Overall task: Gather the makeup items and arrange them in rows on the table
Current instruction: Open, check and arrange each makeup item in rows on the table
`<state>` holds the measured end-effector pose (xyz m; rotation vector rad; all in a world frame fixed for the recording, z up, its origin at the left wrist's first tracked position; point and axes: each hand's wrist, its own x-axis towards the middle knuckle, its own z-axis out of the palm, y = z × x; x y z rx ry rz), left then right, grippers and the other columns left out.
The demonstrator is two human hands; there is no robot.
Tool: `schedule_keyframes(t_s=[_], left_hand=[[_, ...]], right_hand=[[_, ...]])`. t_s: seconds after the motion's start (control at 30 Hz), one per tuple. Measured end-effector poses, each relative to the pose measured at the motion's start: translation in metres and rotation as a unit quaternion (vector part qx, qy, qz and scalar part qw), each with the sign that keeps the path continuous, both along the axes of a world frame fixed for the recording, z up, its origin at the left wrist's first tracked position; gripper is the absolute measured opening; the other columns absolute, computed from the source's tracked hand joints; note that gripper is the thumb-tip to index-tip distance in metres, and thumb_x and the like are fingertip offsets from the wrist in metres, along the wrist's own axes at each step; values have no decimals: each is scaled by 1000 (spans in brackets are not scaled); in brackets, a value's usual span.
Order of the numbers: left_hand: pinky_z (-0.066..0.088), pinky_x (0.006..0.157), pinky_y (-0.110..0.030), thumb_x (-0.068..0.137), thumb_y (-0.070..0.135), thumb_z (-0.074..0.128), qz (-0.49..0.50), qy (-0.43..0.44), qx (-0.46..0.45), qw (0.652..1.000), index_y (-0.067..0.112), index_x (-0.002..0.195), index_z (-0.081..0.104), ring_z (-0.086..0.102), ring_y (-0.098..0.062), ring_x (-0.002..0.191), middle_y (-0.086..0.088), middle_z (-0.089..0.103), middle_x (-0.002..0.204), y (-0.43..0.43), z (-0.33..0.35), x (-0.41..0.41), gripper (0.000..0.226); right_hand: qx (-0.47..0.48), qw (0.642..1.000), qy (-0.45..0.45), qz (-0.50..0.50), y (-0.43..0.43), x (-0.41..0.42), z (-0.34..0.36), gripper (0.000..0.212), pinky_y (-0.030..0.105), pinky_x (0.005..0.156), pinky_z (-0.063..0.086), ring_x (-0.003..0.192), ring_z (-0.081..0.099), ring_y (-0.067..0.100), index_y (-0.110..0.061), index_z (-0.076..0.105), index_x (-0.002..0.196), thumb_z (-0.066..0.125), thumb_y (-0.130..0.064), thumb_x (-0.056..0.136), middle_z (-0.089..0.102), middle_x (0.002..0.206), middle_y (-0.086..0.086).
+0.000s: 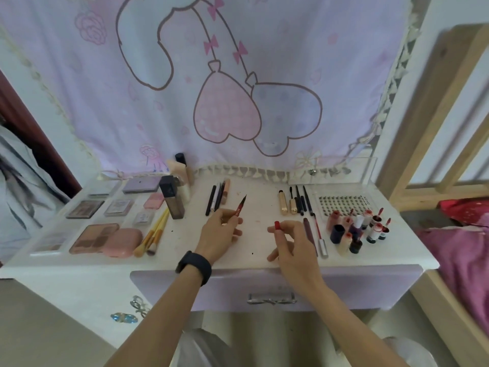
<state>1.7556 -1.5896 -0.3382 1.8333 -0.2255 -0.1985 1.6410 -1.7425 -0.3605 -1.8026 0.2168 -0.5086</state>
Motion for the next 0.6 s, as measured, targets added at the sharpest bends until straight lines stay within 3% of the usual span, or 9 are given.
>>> schedule_keyframes(t_s=[0.1,0.23,0.37,0.47,0.6], left_hand=[[58,71,-26,100,19,58,-13,37,-39,998,20,106,61,70,-18,84,-4,63,107,-11,4,-1,8],[60,75,-32,98,23,62,-15,76,-44,996,22,107,64,66,-16,83,-4,66,101,-23,13,3,10],[52,56,-17,93,25,68,-7,92,-11,996,22,106,66,69,-12,82,1,69,99,-35,16,14,13],[47,48,-9,90,26,72,-1,72,47,996,16,109,68,67,0,71,8,68,94,-46,15,25,21],[61,71,-31,85,29,77,3,66,109,992,14,102,73,72,-15,76,-2,75,86,-64,12,41,23]], right_hand=[[7,1000,-3,-13,-3,-9,1,11,20,55,51,64,69,15,-37,54,107,55,-27,104,65,105,-25],[-5,1000,3,-26,-9,-5,9,12,16,57,49,65,68,11,-37,58,106,58,-26,102,63,104,-28],[-21,999,24,-39,-18,11,19,14,9,61,47,65,69,4,-38,60,108,59,-25,102,67,101,-21],[-28,998,40,-43,-27,23,25,13,6,60,45,65,69,1,-33,59,110,58,-24,102,68,99,-15],[-43,997,56,-42,-34,32,27,12,10,59,46,67,69,1,-36,57,108,58,-27,102,69,96,-14]])
